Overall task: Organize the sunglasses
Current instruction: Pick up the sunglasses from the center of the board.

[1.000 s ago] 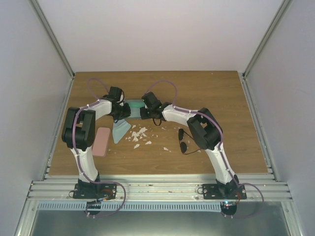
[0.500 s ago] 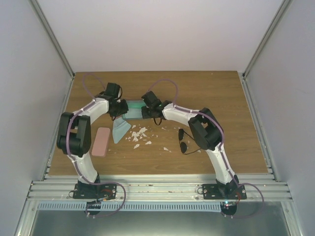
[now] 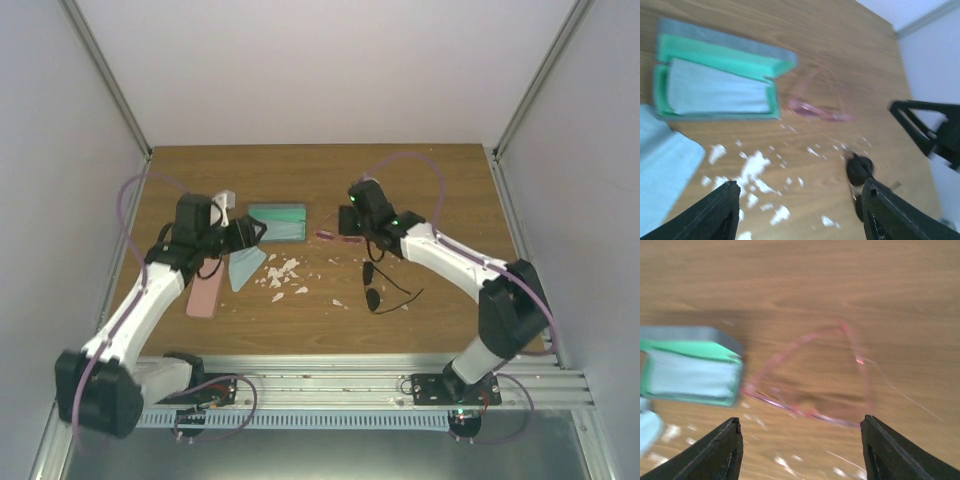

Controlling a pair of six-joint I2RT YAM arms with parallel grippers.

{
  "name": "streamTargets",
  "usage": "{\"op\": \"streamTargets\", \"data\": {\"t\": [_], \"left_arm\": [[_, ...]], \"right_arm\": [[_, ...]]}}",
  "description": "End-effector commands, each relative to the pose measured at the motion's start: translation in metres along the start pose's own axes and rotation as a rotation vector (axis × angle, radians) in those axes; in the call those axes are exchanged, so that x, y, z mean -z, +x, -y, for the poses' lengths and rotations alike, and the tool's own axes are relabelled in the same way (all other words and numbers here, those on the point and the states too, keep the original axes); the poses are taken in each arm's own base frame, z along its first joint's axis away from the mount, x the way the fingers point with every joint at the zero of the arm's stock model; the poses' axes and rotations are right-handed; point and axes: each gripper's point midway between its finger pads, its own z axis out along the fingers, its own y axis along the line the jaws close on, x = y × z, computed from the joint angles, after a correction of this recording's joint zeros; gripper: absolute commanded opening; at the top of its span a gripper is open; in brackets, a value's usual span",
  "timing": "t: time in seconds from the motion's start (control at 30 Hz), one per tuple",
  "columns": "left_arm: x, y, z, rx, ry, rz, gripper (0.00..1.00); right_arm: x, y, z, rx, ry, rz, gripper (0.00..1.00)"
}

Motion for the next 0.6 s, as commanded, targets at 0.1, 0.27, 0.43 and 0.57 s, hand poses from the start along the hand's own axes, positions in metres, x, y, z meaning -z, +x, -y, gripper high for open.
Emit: {"op": "streamTargets", "data": {"t": [0.1,0.27,0.43,0.57], "left_arm": [[0.041,0.049,0.045,-0.069,0.284,-0.028,0.68],[0.045,0.074,0.043,-0.062,0.329,-0.047,0.68],[0.044,0.087,0.044,-0.051,0.348,-0.075,0.68],[0.045,0.089,0.048,-0.062,0.353,-0.076,0.67]], "right_arm": [[0.017,0.057,0.081,-0.063,0.194,-0.099,0.68],[0.012,0.075,0.096,-0.067,0.192,-0.150,0.68],[0.017,0.095,0.109,-0.094,0.227,-0.184,0.65],[0.029,0.104,0.121,-0.106,0.267,-0.180,0.61]]}}
